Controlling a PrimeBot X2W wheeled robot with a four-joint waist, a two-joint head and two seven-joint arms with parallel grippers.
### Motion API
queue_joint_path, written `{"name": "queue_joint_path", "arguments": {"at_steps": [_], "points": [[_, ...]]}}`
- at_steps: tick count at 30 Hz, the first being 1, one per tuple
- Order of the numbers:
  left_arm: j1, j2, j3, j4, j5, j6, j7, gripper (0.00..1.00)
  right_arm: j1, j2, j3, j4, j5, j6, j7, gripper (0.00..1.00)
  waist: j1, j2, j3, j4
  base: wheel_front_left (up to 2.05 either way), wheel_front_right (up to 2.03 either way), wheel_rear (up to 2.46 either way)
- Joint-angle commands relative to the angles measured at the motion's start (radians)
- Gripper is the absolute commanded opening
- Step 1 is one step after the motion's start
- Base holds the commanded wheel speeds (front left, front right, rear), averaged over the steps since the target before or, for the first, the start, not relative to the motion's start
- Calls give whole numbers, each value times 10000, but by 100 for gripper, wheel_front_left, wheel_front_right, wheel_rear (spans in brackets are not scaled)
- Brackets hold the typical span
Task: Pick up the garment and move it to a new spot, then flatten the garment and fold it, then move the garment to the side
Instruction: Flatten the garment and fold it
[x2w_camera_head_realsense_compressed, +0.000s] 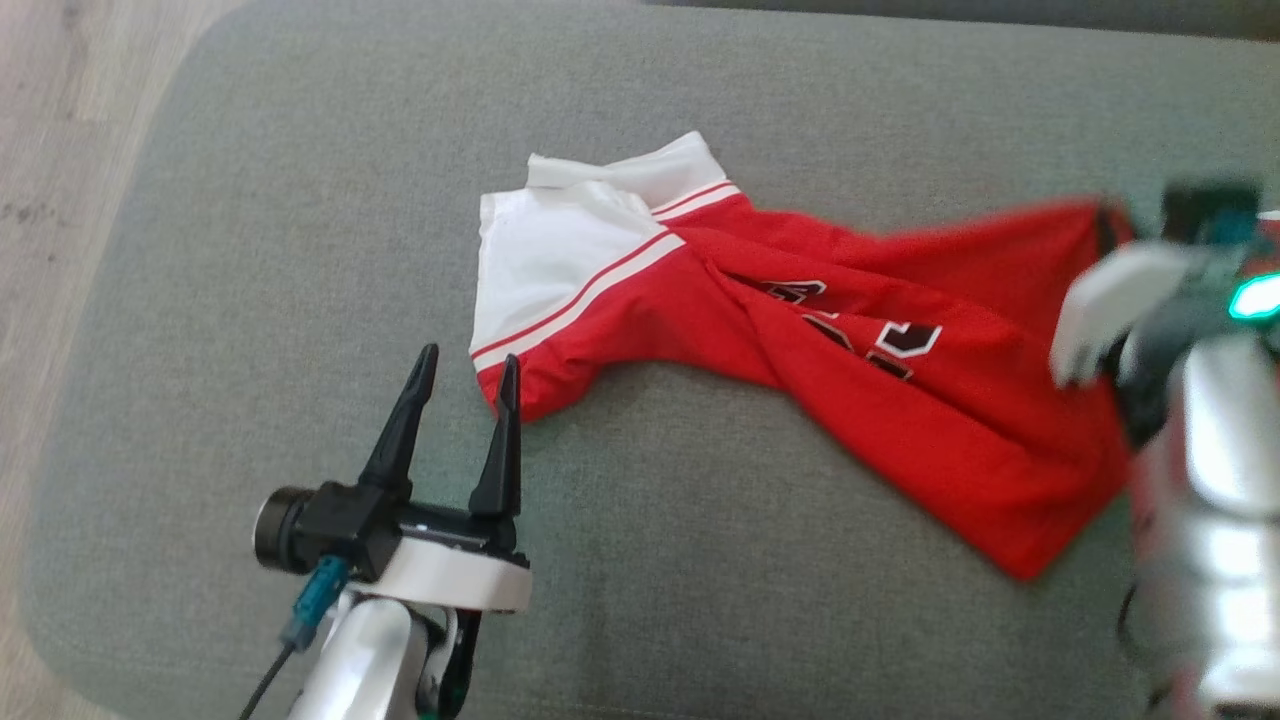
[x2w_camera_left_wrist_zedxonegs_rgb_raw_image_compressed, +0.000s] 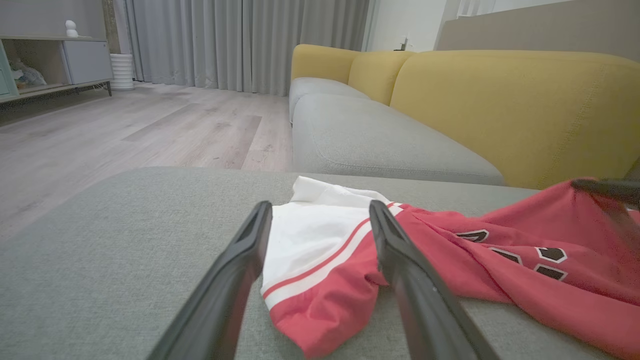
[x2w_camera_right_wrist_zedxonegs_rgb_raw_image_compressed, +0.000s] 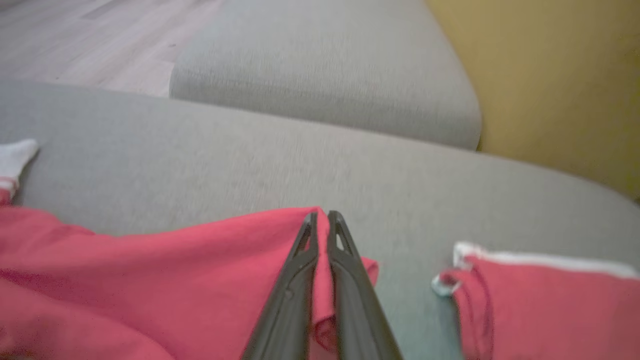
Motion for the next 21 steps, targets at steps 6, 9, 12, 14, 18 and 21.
{"name": "queue_joint_path", "arguments": {"at_steps": [6,9,12,14,18,21], "points": [[-725,-4,195,-428,-98,-34,-51,100,-2567,-1289,864,109,-253,-7,-214,0,0,0,415,352,0,0,0],[-851,-5,38,-443,-239,11,-51,100,-3422,-1768,792,595,-520,-7,-497,0,0,0,544,616,0,0,0],[-914,-5,-30,-462,-320,58,-51,100,-3899,-1950,661,936,-727,-7,-731,0,0,0,601,763,0,0,0],[-952,-5,-75,-466,-374,92,-51,100,-4265,-2055,470,1280,-991,-7,-980,0,0,0,629,880,0,0,0],[-948,-6,-118,-445,-415,127,-51,100,-4592,-1996,156,2044,-1362,-7,-1464,100,0,0,572,984,0,0,0],[-893,-6,-56,-397,-389,169,-51,100,-4557,-1842,57,2491,-1494,-7,-2160,100,0,0,411,908,0,0,0]]}}
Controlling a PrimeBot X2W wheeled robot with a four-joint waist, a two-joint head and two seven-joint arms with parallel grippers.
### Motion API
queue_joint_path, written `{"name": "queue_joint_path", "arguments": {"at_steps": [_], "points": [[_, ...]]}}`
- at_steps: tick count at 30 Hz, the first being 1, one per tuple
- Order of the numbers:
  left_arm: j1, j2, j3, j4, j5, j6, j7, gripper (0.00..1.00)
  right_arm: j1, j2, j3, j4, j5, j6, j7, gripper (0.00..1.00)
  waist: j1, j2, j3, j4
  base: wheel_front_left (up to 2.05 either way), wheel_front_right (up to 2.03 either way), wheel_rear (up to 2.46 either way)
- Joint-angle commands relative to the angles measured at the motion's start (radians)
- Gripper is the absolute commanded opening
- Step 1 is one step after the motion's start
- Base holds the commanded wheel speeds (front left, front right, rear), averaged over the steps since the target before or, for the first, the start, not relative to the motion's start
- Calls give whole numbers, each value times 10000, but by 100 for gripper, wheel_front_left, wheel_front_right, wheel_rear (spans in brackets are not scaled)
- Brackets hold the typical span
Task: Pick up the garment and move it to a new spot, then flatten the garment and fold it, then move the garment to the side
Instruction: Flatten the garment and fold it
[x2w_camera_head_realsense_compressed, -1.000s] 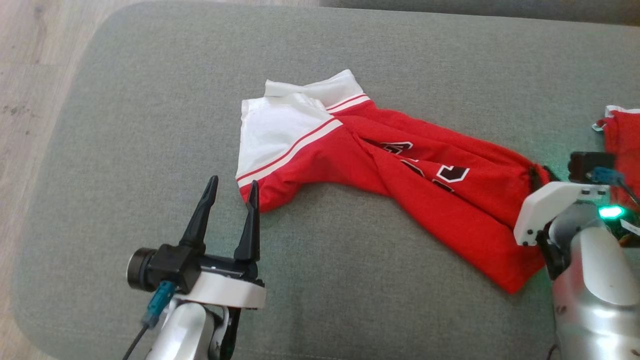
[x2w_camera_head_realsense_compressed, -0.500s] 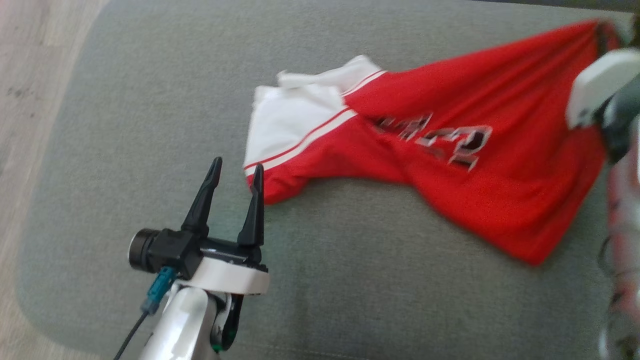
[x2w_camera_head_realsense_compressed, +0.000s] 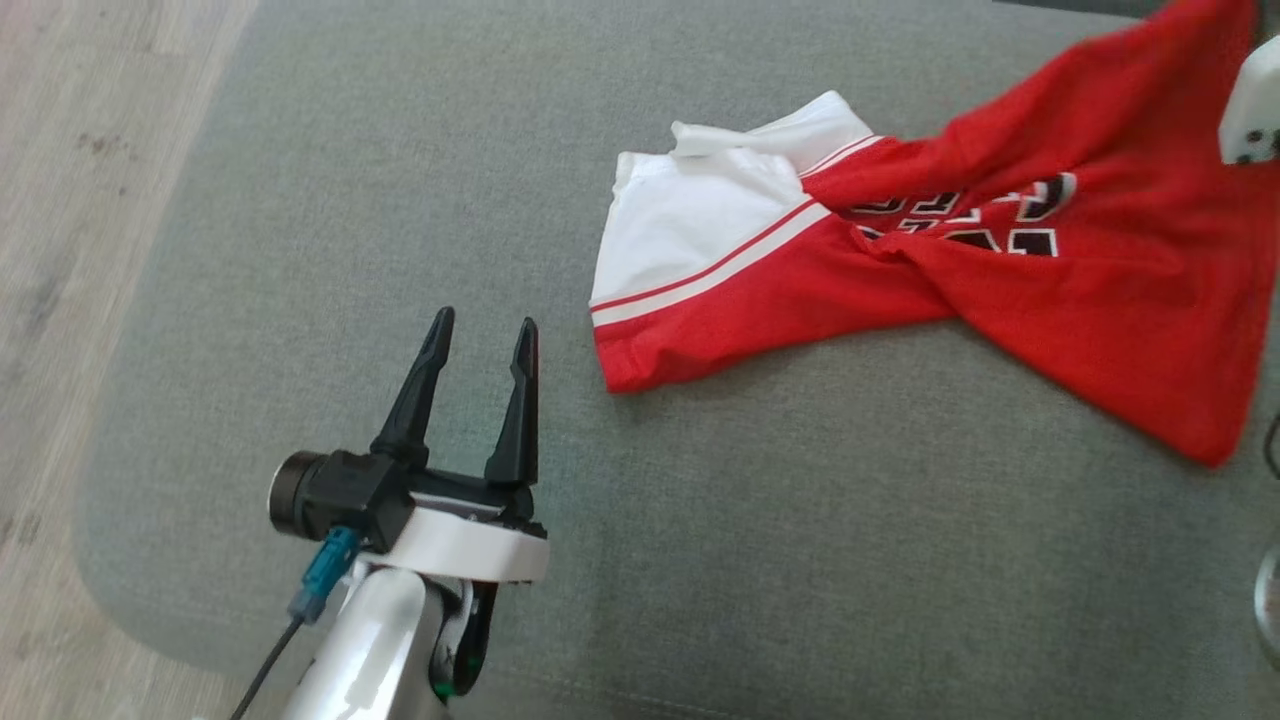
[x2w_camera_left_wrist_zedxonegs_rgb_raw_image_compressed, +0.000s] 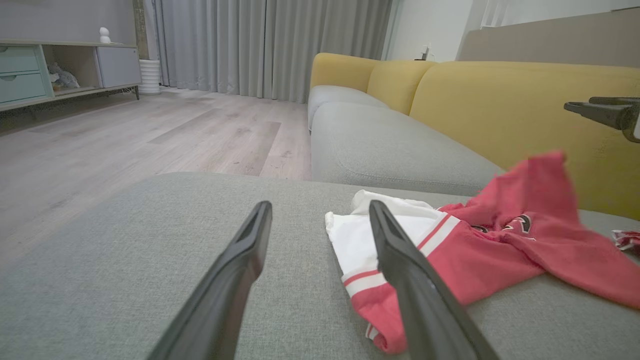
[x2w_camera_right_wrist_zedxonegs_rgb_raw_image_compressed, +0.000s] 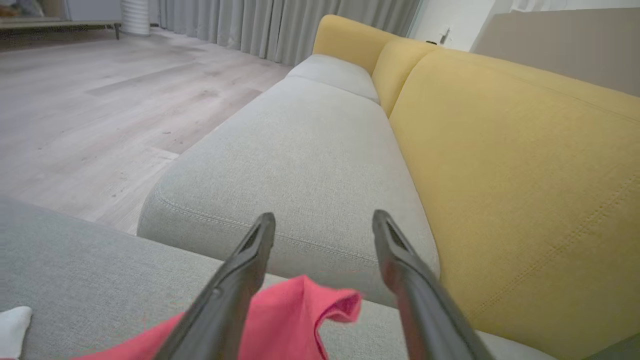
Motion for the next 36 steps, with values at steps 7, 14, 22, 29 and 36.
{"name": "queue_joint_path", "arguments": {"at_steps": [7,14,22,29,36], "points": [[-60,27,636,-208,187,58,-51,100,633,1144,170,365,474,-7,-1871,100,1,0,-714,-641,0,0,0],[330,26,914,-195,324,40,-51,100,2731,2016,1103,-472,2014,-7,-2473,100,1,0,-1299,-1357,0,0,0],[667,26,1069,-202,387,23,-51,100,6852,2099,2685,-3522,5158,-7,-2485,100,1,0,-1556,-1963,0,0,0],[694,26,1222,-198,481,-53,-51,100,8019,2101,3159,-4542,5695,-7,-2487,100,1,0,-1396,-2270,0,0,0],[300,41,1271,71,659,-200,-51,100,7877,2101,3070,-4865,5618,-7,-2487,100,1,0,-1071,-2311,0,0,0]]}}
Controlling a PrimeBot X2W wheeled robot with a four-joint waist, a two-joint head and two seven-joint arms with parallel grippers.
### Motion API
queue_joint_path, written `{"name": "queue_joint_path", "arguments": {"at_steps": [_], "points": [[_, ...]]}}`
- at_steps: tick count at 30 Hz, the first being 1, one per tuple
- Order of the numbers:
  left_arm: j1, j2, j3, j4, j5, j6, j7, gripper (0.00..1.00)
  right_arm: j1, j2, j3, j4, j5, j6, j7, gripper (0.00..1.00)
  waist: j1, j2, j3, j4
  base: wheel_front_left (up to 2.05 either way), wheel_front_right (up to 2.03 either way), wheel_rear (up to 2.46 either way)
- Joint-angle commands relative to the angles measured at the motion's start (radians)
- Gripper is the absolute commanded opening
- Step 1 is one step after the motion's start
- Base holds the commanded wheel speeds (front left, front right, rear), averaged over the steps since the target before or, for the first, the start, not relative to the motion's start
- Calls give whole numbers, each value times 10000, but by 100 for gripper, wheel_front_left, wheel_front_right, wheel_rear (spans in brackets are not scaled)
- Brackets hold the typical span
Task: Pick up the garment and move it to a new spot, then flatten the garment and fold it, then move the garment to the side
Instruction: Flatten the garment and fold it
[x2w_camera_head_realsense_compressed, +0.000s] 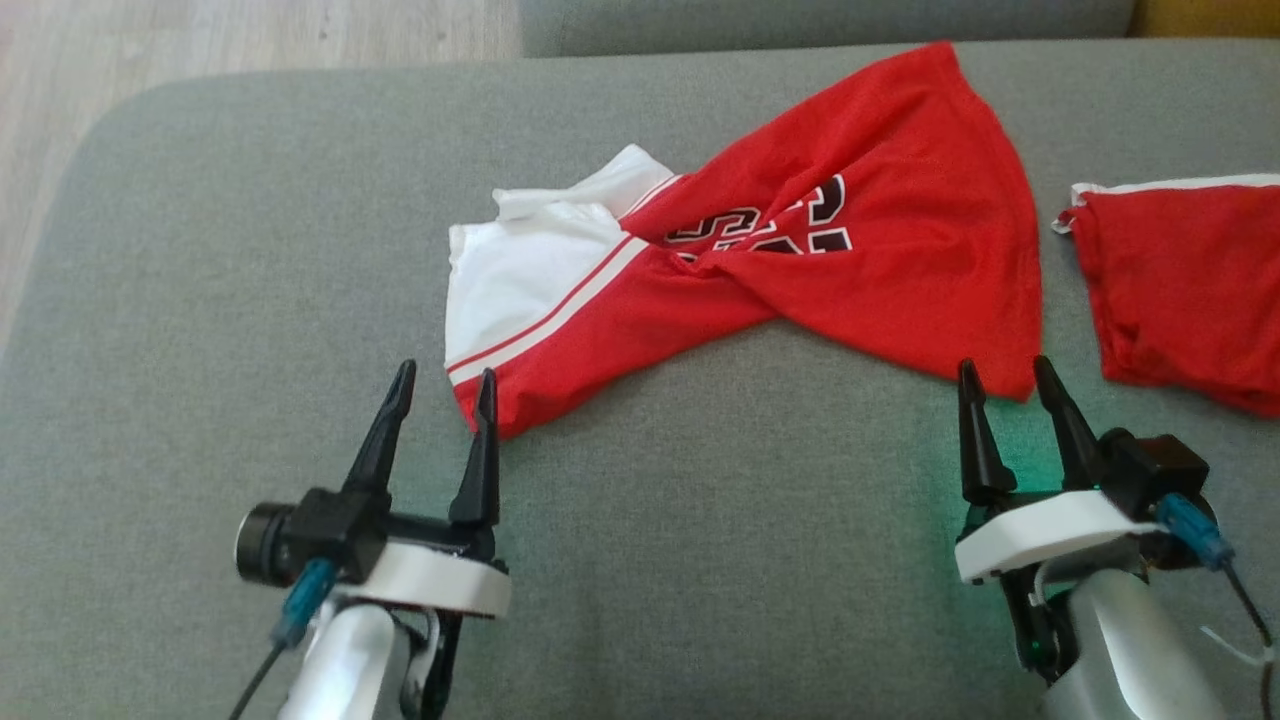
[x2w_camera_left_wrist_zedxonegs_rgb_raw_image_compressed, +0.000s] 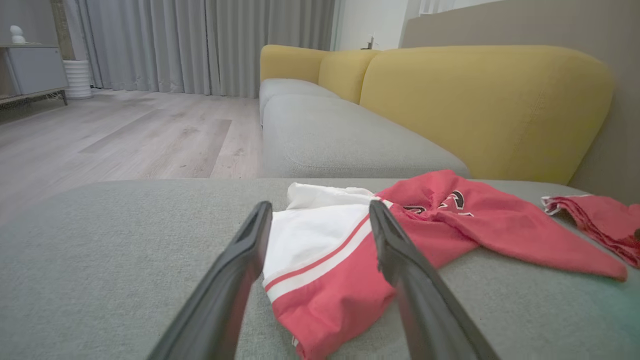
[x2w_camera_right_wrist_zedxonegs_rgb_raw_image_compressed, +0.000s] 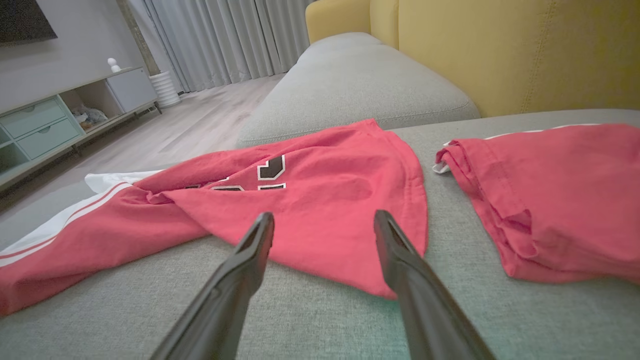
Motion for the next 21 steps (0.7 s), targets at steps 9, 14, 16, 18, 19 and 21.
{"name": "queue_joint_path", "arguments": {"at_steps": [9,14,16,18,19,21], "points": [[-3109,648,473,2435,142,-373,707,100,-435,-17,480,-417,-97,-9,-91,100,0,0,1057,-432,0,0,0],[-5086,1243,653,4548,139,-462,1345,100,-655,-17,530,-513,-30,-9,-97,100,0,0,1827,-1043,0,0,0],[-5583,1379,662,5151,127,-511,1360,100,-688,-17,523,-530,44,-9,-101,100,0,0,2045,-1221,0,0,0],[-5989,1464,614,5695,130,-569,1352,100,-722,-17,520,-546,192,-9,-107,100,0,0,2227,-1342,0,0,0],[-6147,1496,577,5956,137,-595,1358,100,-733,-17,531,-553,205,-9,-110,100,0,0,2288,-1391,0,0,0],[-6405,1566,499,6439,169,-633,1348,100,-741,-17,560,-568,243,-9,-115,100,0,0,2380,-1466,0,0,0]]}}
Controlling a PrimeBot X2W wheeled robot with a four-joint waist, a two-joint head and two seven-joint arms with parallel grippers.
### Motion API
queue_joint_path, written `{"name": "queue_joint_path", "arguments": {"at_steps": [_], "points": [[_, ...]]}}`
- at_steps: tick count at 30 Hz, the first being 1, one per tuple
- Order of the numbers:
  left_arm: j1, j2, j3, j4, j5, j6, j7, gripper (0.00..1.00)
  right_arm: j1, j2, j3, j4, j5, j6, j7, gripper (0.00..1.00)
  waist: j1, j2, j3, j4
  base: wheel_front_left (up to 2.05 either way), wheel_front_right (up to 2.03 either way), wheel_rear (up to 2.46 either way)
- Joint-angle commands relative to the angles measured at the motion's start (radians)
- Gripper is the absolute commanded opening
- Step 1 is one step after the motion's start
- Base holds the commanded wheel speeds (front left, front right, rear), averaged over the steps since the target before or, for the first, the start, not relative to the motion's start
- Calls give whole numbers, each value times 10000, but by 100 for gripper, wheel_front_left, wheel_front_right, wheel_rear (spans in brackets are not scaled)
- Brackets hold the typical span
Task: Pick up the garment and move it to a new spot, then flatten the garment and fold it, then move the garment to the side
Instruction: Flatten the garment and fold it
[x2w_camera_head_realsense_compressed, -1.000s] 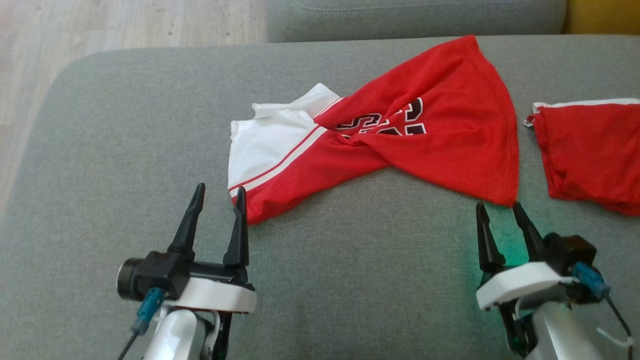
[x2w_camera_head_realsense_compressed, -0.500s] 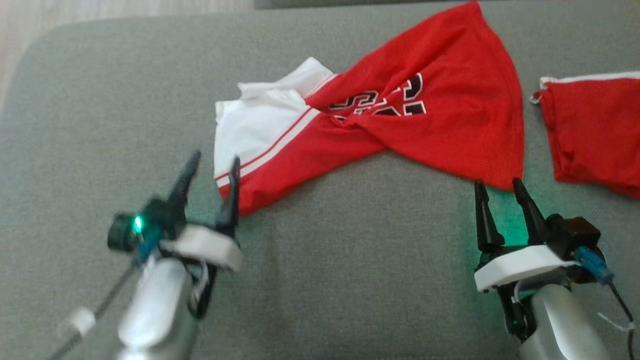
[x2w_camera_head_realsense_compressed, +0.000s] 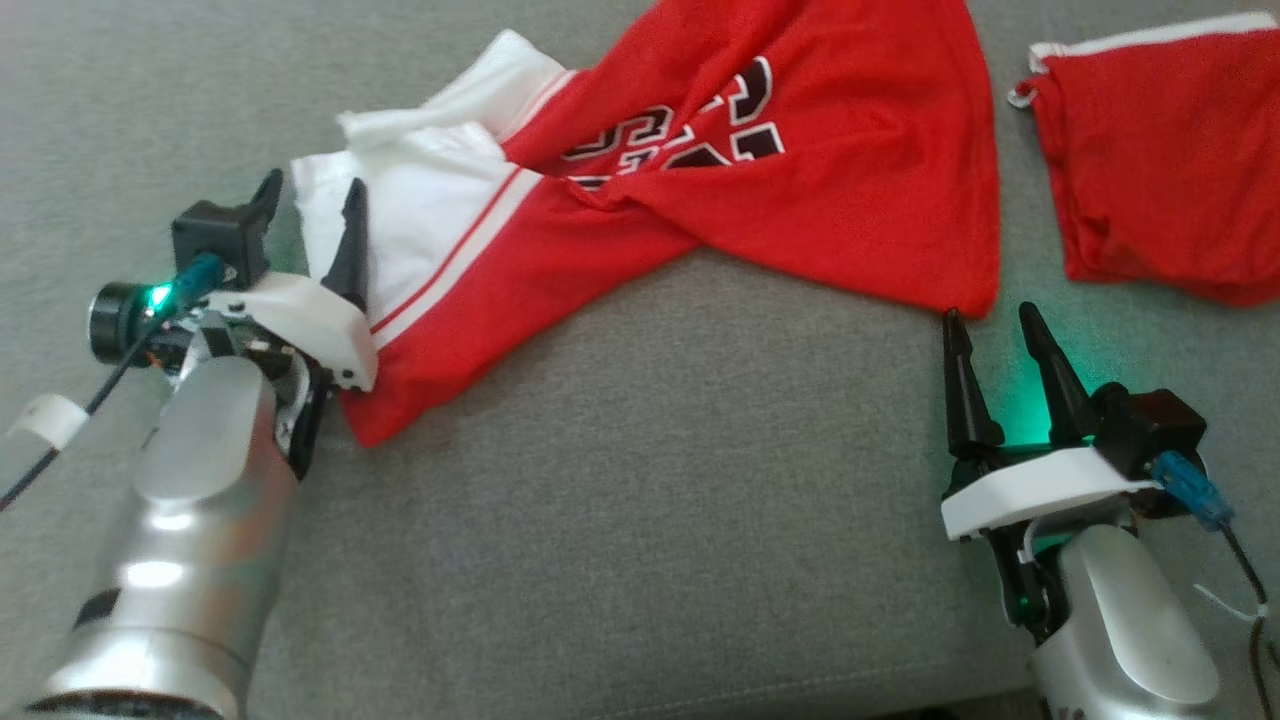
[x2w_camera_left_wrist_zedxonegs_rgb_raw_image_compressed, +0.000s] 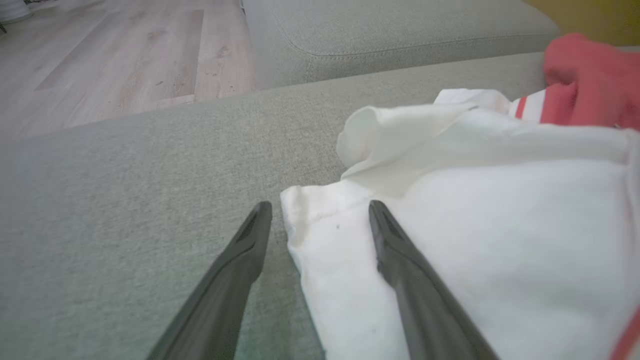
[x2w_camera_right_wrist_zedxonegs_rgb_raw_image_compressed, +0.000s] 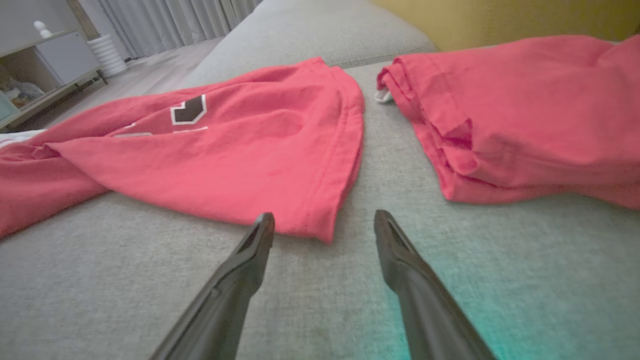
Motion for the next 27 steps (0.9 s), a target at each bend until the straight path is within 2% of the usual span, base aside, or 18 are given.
{"name": "queue_joint_path", "arguments": {"at_steps": [1,8,9,10,15,19,22,27], "points": [[-443,478,175,29,40,-41,-74,100,-141,-22,249,-322,66,-9,-122,100,-3,0,212,-196,0,0,0],[-938,591,-21,1259,29,-128,-502,100,-145,-22,249,-333,196,-9,-133,100,-3,0,281,-329,0,0,0],[-974,574,-96,1395,22,-168,-515,42,-139,-22,215,-325,197,-9,-134,100,-3,0,270,-323,0,0,0],[-1011,555,-158,1504,2,-202,-557,0,-131,-22,182,-313,189,-9,-134,100,-3,0,253,-312,0,0,0],[-1082,432,-348,1673,-154,-285,-1044,0,-111,-22,58,-174,113,-9,-135,100,-3,0,34,-194,0,0,0],[-1053,381,-279,1192,-302,-298,-1343,0,-129,-22,19,-50,91,-9,-136,100,-3,0,-317,-25,0,0,0],[-984,383,-196,500,-323,-299,-1377,0,-122,-22,-3,9,75,-9,-136,100,-3,0,-535,84,0,0,0],[-101,338,-234,-2068,-105,-312,-1386,0,-64,-22,-251,163,33,-9,-136,100,-3,0,-1188,483,0,0,0]]}}
